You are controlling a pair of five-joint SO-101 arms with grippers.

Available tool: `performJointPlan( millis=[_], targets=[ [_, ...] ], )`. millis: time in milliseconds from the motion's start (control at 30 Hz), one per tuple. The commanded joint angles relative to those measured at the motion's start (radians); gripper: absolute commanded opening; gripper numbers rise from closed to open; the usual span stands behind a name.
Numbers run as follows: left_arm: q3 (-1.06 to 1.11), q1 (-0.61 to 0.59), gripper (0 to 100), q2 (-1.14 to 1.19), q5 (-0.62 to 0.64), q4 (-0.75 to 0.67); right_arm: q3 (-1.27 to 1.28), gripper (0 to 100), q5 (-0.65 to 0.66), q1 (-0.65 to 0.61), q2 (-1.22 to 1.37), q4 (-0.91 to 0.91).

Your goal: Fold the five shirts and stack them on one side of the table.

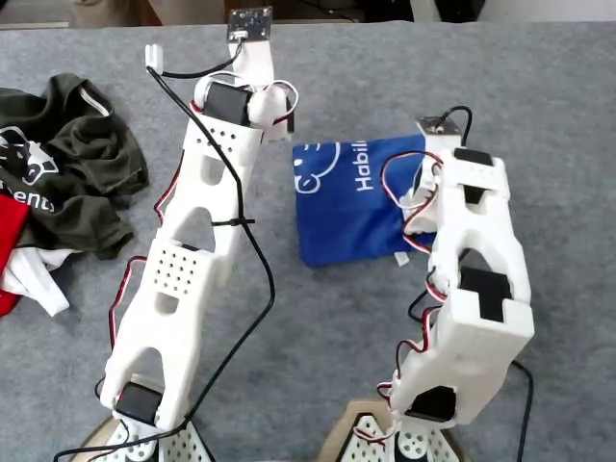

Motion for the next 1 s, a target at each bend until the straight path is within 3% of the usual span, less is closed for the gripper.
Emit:
performJointPlan(
  millis=[0,233,400,967],
  targets=[
    [-0.060,-0.020,8,-0.104,-0.018,0.023,-0.024,0.4,-0.009,-0.005,0.001,0.018],
    [-0.057,-0.091,8,-0.139,-0.025,0.031,-0.042,0.4,-0.008,0.145,-0.145,0.074],
    [-0.057,-0.115,8,-0.177,-0.049,0.052,-0.042,0.4,0.103,0.308,-0.280,0.167],
    [-0.057,-0.130,8,-0.231,-0.124,0.052,-0.041,0.4,0.694,1.152,-0.352,0.224]
  ],
)
